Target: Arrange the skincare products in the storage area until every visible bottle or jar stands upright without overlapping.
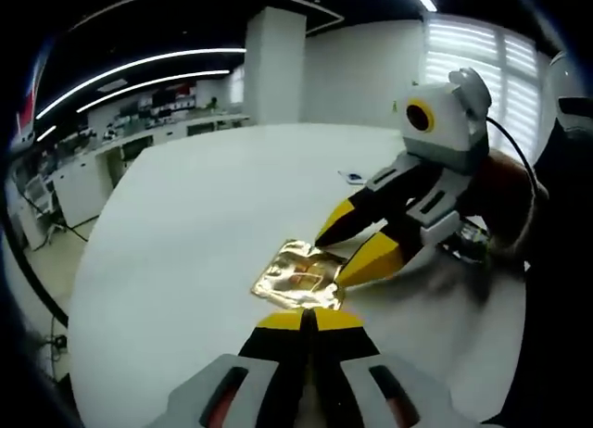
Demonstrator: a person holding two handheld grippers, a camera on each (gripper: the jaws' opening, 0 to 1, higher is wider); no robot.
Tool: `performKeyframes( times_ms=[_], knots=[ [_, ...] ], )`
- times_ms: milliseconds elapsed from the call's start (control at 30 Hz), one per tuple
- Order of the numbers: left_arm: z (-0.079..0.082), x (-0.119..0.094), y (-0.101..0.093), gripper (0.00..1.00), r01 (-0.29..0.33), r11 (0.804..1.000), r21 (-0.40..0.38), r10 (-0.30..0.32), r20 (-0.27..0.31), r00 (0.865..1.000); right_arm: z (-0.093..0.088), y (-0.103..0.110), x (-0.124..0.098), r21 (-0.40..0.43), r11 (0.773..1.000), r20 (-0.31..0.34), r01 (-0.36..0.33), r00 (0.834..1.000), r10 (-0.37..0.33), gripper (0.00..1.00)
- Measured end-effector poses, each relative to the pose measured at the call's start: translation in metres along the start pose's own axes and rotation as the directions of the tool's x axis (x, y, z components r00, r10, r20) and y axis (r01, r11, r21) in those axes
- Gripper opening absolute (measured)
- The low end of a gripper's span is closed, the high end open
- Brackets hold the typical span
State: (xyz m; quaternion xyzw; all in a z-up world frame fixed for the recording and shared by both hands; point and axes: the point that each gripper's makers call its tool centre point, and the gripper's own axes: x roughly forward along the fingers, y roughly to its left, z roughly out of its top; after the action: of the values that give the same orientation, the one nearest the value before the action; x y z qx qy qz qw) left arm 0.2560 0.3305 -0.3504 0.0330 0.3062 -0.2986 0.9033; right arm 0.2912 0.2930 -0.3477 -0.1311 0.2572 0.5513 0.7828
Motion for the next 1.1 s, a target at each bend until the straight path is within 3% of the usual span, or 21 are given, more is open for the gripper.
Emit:
performKeyframes(
  times_ms=[167,300,400,467,500,833,967,1100],
  knots=[
    [0.000,0.002,0.000,0.00,-0.009,1.000,0.013,0.009,-0.012,1.000,0.002,0.000,0.002,0.018,1.000,0.015,-0.003,1.000,0.002,0.29],
    [0.000,0.005,-0.002,0.00,-0.001,1.000,0.016,0.001,-0.013,1.000,0.011,-0.004,-0.001,0.085,0.996,0.074,-0.007,0.997,0.000,0.28],
    [0.000,0.006,-0.001,0.00,-0.001,1.000,0.012,0.001,-0.012,1.000,0.022,-0.006,-0.007,0.175,0.984,0.144,-0.034,0.990,0.008,0.22],
    [0.000,0.007,0.000,0.00,0.000,1.000,0.002,0.000,-0.006,1.000,0.025,-0.001,-0.010,0.223,0.971,0.168,-0.081,0.985,0.043,0.13],
    [0.001,0.007,0.000,0.00,0.001,1.000,-0.002,-0.001,-0.004,1.000,0.029,-0.004,-0.011,0.248,0.966,0.201,-0.075,0.979,0.024,0.10],
    [0.001,0.011,0.002,0.00,-0.005,1.000,-0.019,0.005,0.007,1.000,0.023,-0.003,-0.014,0.220,0.973,0.169,-0.065,0.985,0.027,0.05],
    [0.002,0.011,0.004,0.00,0.007,0.988,-0.151,0.000,0.047,0.999,0.022,-0.001,-0.019,0.204,0.976,0.170,-0.070,0.985,0.036,0.02],
    [0.002,0.011,0.005,0.02,0.000,0.991,-0.136,0.008,0.061,0.998,0.031,0.001,-0.027,0.206,0.975,0.241,-0.087,0.970,0.036,0.00]
  ],
)
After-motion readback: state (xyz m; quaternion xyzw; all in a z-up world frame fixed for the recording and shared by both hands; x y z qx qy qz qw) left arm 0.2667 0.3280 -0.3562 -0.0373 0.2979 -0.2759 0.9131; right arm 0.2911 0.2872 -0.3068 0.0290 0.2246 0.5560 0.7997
